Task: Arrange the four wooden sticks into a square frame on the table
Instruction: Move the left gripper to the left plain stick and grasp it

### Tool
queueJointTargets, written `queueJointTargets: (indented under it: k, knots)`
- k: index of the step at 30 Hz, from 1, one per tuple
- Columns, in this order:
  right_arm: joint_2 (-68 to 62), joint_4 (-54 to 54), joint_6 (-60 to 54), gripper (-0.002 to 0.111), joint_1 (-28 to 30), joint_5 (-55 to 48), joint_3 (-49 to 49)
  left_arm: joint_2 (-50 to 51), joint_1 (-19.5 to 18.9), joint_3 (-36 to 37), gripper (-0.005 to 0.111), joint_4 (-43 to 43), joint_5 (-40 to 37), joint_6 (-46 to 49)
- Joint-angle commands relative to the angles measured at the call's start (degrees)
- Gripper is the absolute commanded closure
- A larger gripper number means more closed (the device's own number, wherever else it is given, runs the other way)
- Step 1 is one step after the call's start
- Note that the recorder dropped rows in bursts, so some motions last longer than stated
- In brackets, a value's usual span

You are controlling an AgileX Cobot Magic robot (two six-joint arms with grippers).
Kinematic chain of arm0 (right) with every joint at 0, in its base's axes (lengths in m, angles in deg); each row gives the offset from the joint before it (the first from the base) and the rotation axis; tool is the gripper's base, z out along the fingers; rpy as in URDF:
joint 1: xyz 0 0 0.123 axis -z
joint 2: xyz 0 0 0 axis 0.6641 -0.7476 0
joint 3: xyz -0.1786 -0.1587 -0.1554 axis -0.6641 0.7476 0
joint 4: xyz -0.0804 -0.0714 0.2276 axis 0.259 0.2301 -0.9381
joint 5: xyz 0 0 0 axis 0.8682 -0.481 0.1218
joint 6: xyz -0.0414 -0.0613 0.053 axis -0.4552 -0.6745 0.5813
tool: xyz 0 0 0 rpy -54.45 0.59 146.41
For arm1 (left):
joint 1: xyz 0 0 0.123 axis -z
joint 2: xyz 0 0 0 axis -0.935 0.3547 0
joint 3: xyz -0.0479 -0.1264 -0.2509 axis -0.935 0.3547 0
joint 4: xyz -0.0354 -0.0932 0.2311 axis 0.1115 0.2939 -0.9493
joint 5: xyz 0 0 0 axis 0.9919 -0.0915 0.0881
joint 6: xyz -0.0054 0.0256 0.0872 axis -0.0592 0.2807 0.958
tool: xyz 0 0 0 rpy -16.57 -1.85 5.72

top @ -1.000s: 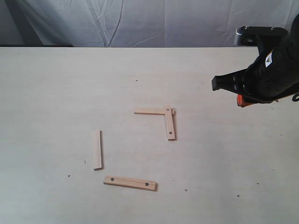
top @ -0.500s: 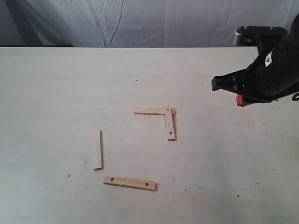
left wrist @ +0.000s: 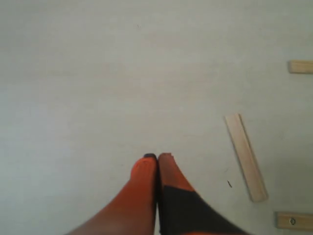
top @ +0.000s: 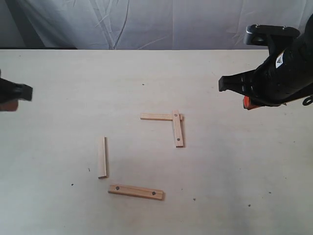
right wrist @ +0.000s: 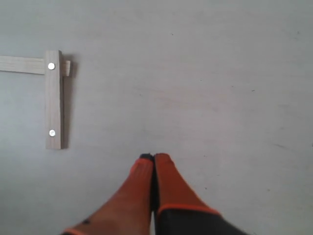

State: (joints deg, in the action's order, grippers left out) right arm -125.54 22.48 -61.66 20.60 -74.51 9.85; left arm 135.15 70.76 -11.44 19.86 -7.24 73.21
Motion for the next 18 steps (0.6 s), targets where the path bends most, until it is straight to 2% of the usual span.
queueJointTargets:
  k: [1,2,4,5,7,9,11,12,14,18]
  knots:
    - [0.5,-0.5,-0.6,0.108,0.4,1.1,0.1,8.8,7.7,6.5,0.107,5.0,11.2,-3.3]
    - [0.5,-0.5,-0.6,0.108,0.4,1.1,0.1,12.0,12.7,8.2,0.107,4.6,15.7,-7.2]
    - [0.5,-0.5,-0.6,0.108,0.4,1.2,0.1,16.9,18.4,7.5,0.107,3.0,18.7,-12.9]
    - [0.5,-0.5,-0.6,0.108,0.4,1.2,0.1,18.9,19.9,6.6,0.107,1.8,19.5,-15.3]
    - [0.5,-0.5,-0.6,0.108,0.4,1.4,0.1,23.6,23.1,2.5,0.107,-5.7,19.6,-24.3]
    - [0.5,-0.5,-0.6,0.108,0.4,1.5,0.1,28.6,26.1,-1.1,0.107,-20.7,16.9,-43.3]
    - [0.5,-0.5,-0.6,0.108,0.4,1.5,0.1,30.5,27.8,-1.5,0.107,-28.8,17.0,-56.7]
    - [0.5,-0.5,-0.6,0.108,0.4,1.5,0.1,30.9,27.8,-1.5,0.107,-29.0,17.0,-59.0]
    - [0.5,-0.5,-0.6,0.108,0.4,1.6,0.1,31.0,27.8,-1.5,0.104,-29.1,16.8,-60.6]
    - [0.5,-0.5,-0.6,0.108,0.4,1.6,0.1,31.1,27.7,-1.5,0.084,-29.1,16.7,-60.6]
